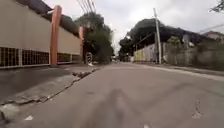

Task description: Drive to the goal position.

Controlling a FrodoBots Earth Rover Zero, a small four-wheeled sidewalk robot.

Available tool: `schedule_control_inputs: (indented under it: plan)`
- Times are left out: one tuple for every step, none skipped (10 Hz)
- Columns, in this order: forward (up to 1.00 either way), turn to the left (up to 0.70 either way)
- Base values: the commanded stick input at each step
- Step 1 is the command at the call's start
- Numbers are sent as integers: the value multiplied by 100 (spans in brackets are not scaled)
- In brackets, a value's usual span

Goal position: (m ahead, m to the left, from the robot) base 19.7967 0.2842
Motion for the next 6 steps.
schedule_control_inputs:
  plan:
    - [85, -29]
    - [85, -34]
    - [85, -14]
    - [85, 9]
    - [85, 7]
    - [85, 10]
